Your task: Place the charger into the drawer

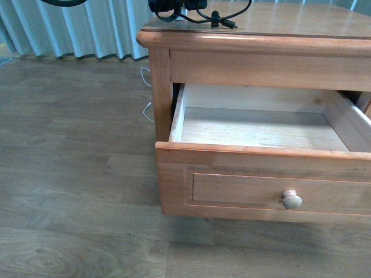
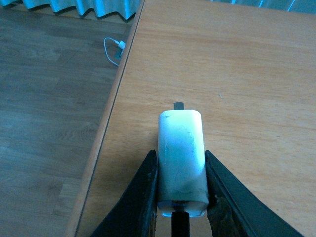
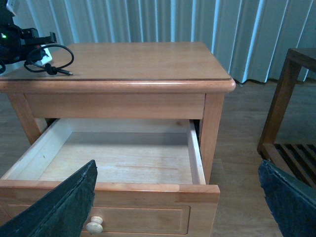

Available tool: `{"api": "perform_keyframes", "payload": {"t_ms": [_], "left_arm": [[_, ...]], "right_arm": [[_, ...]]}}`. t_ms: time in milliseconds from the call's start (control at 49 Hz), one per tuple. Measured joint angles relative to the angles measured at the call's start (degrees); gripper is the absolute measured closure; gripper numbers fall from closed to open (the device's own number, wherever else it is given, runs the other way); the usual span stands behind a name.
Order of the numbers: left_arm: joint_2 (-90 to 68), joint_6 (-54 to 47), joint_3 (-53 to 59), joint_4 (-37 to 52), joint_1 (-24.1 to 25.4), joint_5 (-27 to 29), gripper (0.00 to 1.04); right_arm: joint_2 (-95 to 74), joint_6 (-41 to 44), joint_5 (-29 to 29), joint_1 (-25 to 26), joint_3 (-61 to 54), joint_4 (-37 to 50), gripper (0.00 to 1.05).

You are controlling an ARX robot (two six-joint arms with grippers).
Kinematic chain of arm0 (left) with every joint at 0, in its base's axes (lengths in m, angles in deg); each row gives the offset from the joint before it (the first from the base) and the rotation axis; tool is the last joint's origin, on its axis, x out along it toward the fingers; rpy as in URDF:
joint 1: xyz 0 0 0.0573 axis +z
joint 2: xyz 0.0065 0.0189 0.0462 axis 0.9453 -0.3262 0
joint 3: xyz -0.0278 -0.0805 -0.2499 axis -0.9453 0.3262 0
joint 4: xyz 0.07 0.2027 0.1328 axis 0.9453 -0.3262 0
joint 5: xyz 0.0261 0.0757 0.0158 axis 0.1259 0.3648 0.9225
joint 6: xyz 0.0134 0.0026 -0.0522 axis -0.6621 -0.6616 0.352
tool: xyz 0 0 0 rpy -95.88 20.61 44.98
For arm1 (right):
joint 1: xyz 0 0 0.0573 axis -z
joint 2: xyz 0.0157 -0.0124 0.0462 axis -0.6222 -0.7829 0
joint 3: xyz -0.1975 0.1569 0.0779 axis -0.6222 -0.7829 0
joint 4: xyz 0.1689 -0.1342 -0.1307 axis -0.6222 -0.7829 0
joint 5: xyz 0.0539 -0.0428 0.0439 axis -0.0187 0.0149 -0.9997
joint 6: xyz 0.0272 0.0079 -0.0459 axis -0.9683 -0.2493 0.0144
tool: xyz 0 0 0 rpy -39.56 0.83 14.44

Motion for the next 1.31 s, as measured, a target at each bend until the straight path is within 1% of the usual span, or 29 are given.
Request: {"api": "perform_keyframes", "payload": {"t_ms": [123,368,511,674,858,1042,1164,1307], "left_arm": [[9.88,0.76,12.46,5.6,0.2,-2.69,0.81],[24.5,1.03,31.15,12.87,-0.81,-6.21,0.81],[31.04,0.96,42.21,16.52,-2.95,-7.13,0.82],[34.69,0.94,51.8,19.3,-5.73,-8.61,0.82],[31.91,1.42,53.02,19.91,-7.21,-8.63,0.82],[22.67,2.64,48.24,19.08,-9.46,-8.74,0.82],[19.45,2.49,45.59,18.23,-10.16,-9.09,0.82],[17.81,1.86,42.91,17.46,-10.32,-8.44,0.6]], "right_arm": [[0.0,0.0,0.0,0.0,-0.02,0.0,0.08],[0.0,0.0,0.0,0.0,0.0,0.0,0.08],[0.0,0.0,0.0,0.0,0.0,0.0,0.08],[0.0,0.0,0.0,0.0,0.0,0.0,0.08],[0.0,0.0,0.0,0.0,0.0,0.0,0.08],[0.0,0.0,0.0,0.0,0.0,0.0,0.08],[0.0,0.0,0.0,0.0,-0.02,0.0,0.08],[0.0,0.0,0.0,0.0,0.0,0.0,0.08]]}}
